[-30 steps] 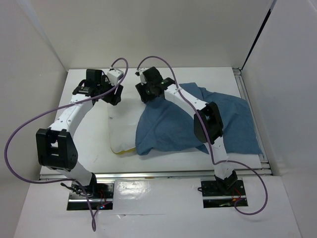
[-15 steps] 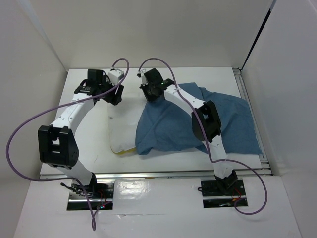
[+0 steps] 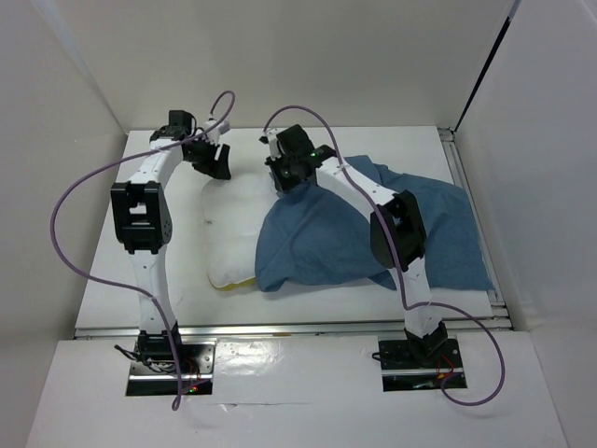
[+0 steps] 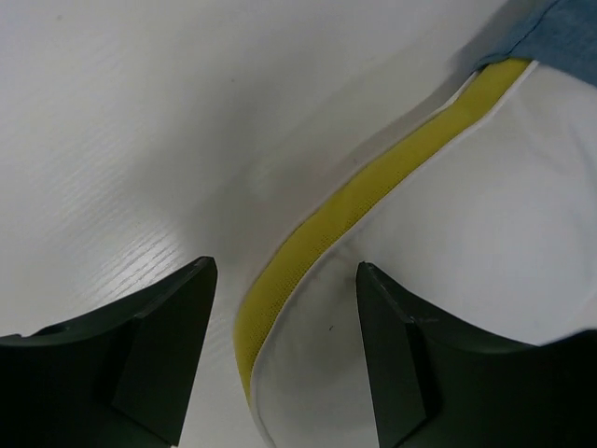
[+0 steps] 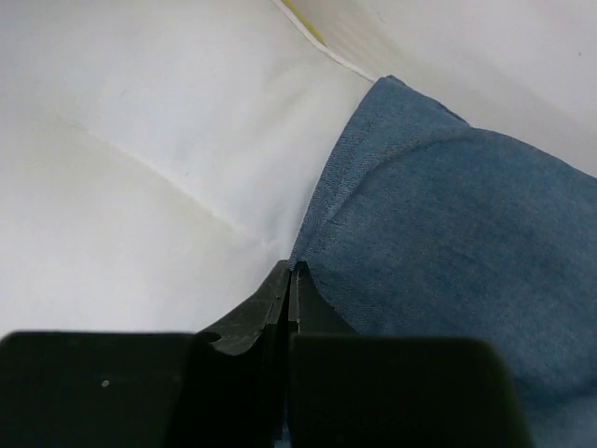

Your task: Put the pillow into the pillowcase

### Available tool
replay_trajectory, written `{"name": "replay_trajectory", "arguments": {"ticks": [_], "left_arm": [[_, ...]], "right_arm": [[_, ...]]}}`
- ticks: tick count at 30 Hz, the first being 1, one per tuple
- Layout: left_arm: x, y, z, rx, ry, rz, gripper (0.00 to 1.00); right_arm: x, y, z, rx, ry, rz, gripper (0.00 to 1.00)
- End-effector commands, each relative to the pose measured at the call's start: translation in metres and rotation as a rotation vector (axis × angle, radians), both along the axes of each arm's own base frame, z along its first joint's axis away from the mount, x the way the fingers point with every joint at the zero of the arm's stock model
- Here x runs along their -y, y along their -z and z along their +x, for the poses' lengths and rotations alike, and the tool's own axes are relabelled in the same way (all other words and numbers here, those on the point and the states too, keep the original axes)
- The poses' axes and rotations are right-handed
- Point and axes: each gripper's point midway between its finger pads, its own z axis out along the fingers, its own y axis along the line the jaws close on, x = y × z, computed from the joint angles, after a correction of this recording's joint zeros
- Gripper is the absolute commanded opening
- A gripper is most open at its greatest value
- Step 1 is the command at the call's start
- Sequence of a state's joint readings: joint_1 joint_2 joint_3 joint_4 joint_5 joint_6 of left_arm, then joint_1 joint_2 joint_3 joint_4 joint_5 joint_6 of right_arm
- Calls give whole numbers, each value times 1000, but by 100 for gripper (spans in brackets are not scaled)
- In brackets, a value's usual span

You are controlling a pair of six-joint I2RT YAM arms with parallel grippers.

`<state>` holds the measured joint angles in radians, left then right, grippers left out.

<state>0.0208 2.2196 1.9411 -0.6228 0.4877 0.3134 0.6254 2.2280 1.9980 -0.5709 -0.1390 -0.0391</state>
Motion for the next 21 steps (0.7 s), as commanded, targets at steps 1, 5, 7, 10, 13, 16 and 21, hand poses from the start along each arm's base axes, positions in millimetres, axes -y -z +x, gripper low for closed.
{"name": "replay_trajectory", "arguments": {"ticks": [1,5,7,10,13,16,21], "left_arm": [[16,17,-26,-122,142,-62,75],[22,24,-47,-199,230,-143,76],[23,24,-59,-233,249,-195,76],[18,27,-73,-274,260,-227,76],[12,24,-88,-313,279,-260,77],[11,21,-109,-377,300,-298,77],[13,21,-139,-471,333,-351,81]], "right_arm": [[-3,-51,-16,48,-33,62,0],[-3,-57,-14,66,-27,68,0],[-3,-57,-14,66,-27,68,0],[-4,-49,-11,55,-27,60,0],[-12,-52,-13,60,-42,71,0],[-13,-51,-11,61,-43,72,0],[-15,-50,-9,61,-43,72,0]]}}
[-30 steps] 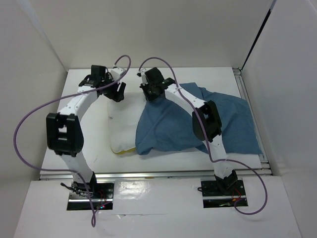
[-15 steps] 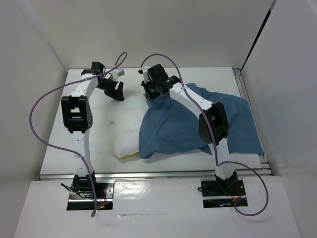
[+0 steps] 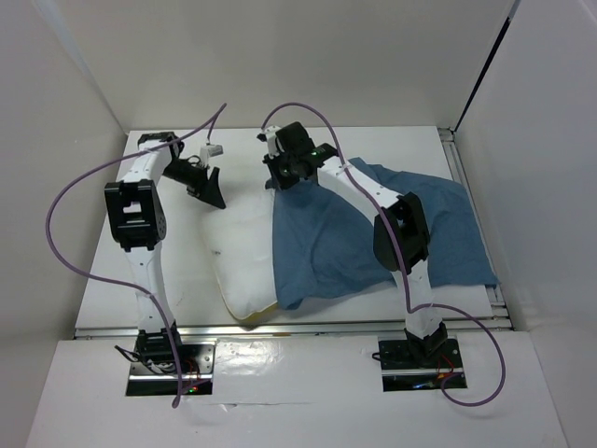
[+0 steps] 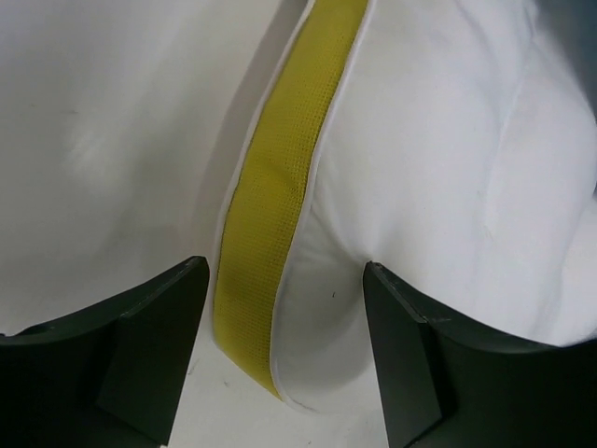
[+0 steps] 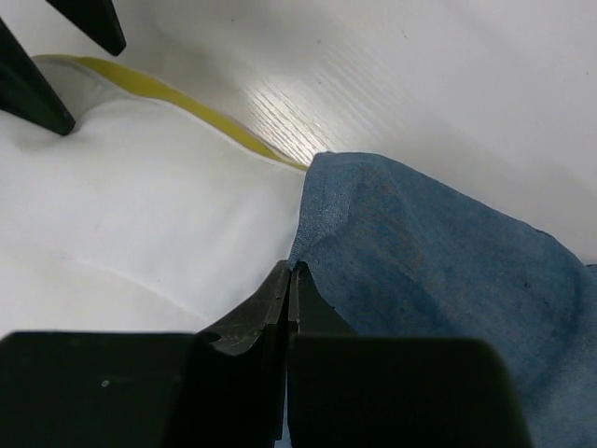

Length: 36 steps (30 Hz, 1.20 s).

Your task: Put the pillow into the pillowcase

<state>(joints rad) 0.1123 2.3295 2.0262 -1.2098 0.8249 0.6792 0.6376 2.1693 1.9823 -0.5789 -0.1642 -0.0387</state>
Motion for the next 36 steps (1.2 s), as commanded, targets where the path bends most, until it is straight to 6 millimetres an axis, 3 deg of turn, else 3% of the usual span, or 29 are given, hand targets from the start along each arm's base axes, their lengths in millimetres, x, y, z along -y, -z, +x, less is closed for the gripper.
{"name": "replay_trajectory", "arguments": {"ticks": [1,3,8,10,12,14,17,18,19,25,33,36], "left_arm": [[10,0,-40,-124,59,-84,81],[7,1,-48,-127,74,-63,82],[-10,-5,-49,-109,42,-35,85],[-14,-12,-47,-65,55,-4,94],[-12,-11,-54,-63,66,-15,94],[-10,-10,-58,-54,72,-28,86],[-3,3,-64,-118,89,-54,40],[3,-1,-62,-111,89,-67,17],[6,-4,-60,-107,84,-89,4],[19,-31,-36,-26,64,-175,0],[58,-101,15,-16,-29,-475,0],[67,-112,22,-62,-49,-564,0]], "right_arm": [[-9,-24,3,43,-12,38,0],[-9,-24,3,43,-12,38,0],[-10,-23,4,43,-12,38,0],[-10,-23,4,43,-12,38,0],[-10,-23,4,43,-12,38,0],[-10,-23,4,43,-12,38,0],[-12,-23,3,39,-19,43,0],[-12,-23,3,39,-19,43,0],[-13,-23,5,42,-19,44,0],[-22,-29,6,52,-35,60,0],[-85,-66,-25,85,-175,154,0],[-102,-82,-37,101,-221,186,0]]}}
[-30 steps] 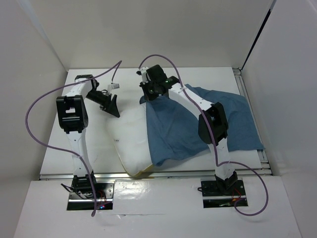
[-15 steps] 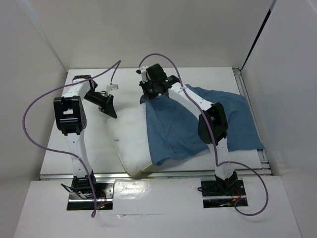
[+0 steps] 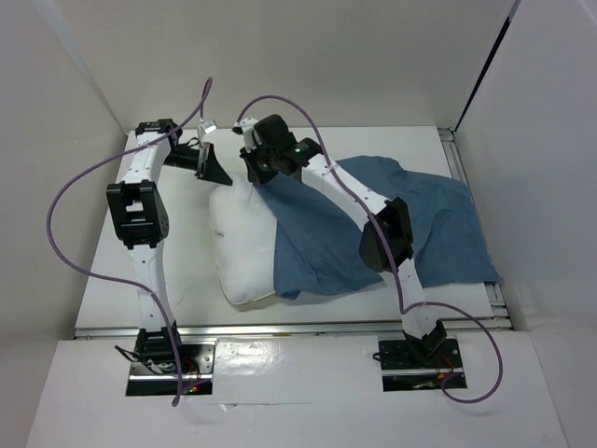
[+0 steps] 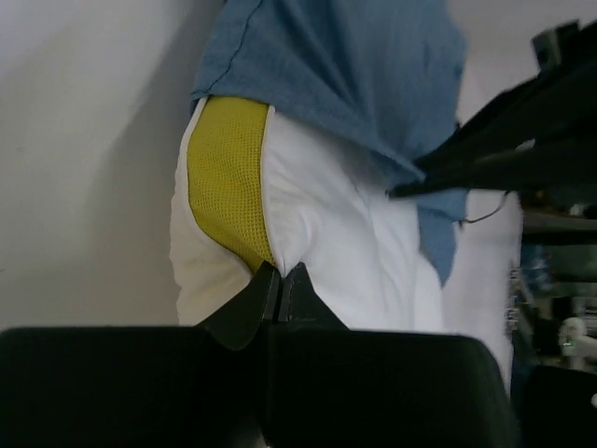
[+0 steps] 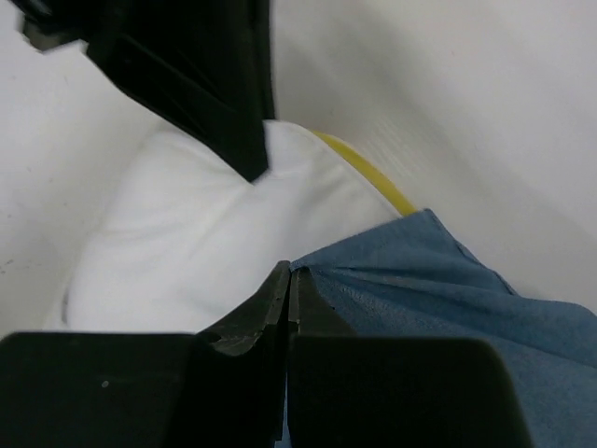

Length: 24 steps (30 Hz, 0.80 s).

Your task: Put the pillow into the pillowcase

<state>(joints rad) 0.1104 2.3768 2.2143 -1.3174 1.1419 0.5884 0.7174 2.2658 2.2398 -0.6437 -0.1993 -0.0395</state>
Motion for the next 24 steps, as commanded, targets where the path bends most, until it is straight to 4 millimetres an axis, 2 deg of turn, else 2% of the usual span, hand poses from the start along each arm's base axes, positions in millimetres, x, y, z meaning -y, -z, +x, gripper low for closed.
{"name": "replay_trajectory", "arguments": {"ticks": [1,5,6,7,8,11,18,22,24], "left_arm": [[37,-46,4,-64,14,-289,0],[48,-49,0,-129,27,-370,0],[49,-53,-1,-139,26,-380,0],[53,-48,-2,-142,34,-380,0],[54,-57,-4,-162,38,-417,0],[58,-60,-4,-172,67,-481,0],[70,-63,-9,-214,117,-529,0],[75,-60,-8,-214,140,-533,0],[78,-64,-10,-215,161,-547,0]], "right_arm": [[-46,-50,-24,58,-116,124,0],[-59,-61,-31,83,-140,148,0],[-63,-69,-35,108,-155,161,0],[-66,-72,-35,115,-163,174,0],[-70,-72,-41,114,-175,175,0],[-79,-81,-48,125,-208,204,0],[-111,-110,-84,174,-368,309,0],[-122,-119,-104,169,-445,349,0],[-126,-116,-113,163,-476,347,0]]}}
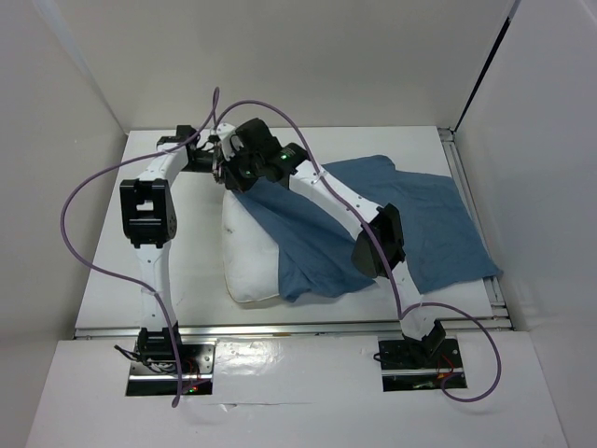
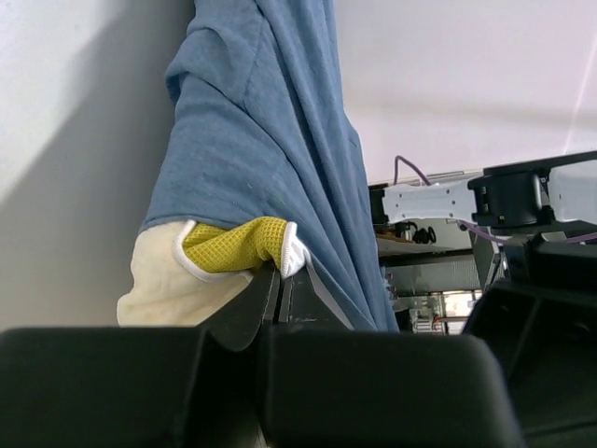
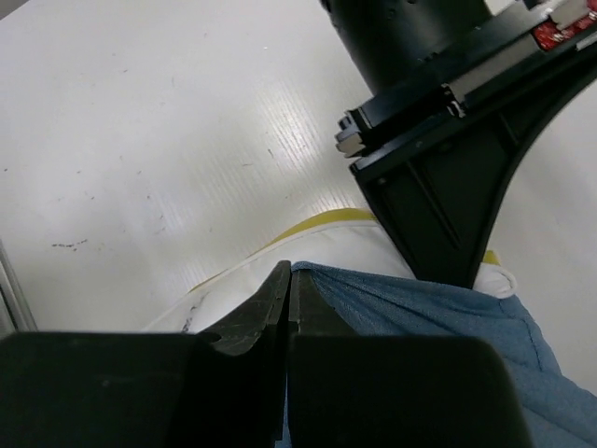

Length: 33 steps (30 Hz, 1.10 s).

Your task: Put the pillow into the pillowcase

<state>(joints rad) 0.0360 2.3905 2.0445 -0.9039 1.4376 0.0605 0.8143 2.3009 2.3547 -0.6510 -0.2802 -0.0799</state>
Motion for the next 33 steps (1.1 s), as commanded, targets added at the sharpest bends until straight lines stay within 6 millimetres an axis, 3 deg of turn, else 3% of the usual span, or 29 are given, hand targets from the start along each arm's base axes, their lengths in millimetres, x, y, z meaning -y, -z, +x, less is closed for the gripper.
{"name": "replay_trajectory", "arguments": {"ticks": [1,5,11,15,17,18,19,20,21,22,24,25,27,28,29,30,32,33], "left_arm": [[24,-47,-16,62,134,-245,0],[32,-52,-18,62,165,-262,0],[37,-50,-13,104,182,-250,0],[38,-44,-7,120,175,-199,0],[38,-28,-6,93,163,-161,0],[34,-36,3,159,158,-137,0],[30,-22,1,122,138,-124,0],[30,-21,4,134,132,-114,0],[30,-24,5,29,129,-109,0],[31,-14,15,126,124,-101,0],[27,-11,20,35,100,-97,0],[27,-4,27,105,92,-96,0],[28,1,29,80,82,-99,0],[28,1,32,107,84,-98,0],[28,3,32,7,78,-100,0],[22,7,38,-12,50,-101,0],[16,4,54,98,9,-86,0],[12,16,57,70,-11,-72,0]], "right_arm": [[-70,-89,-77,83,-336,292,0],[-80,-86,-108,80,-459,295,0],[-87,-78,-119,44,-543,320,0],[-100,-83,-139,57,-598,349,0],[-101,-78,-148,41,-620,346,0],[-104,-80,-153,46,-630,352,0],[-104,-75,-153,38,-629,345,0],[-104,-75,-153,38,-629,345,0],[-104,-75,-153,47,-633,344,0],[-104,-75,-153,47,-633,344,0],[-107,-66,-153,50,-621,324,0],[-104,-63,-152,53,-610,307,0],[-103,-56,-144,82,-577,278,0],[-97,-63,-139,94,-557,278,0],[-93,-51,-139,75,-543,252,0],[-89,-49,-126,92,-497,238,0],[-81,-43,-117,79,-449,215,3],[-75,-47,-110,86,-428,215,5]]}}
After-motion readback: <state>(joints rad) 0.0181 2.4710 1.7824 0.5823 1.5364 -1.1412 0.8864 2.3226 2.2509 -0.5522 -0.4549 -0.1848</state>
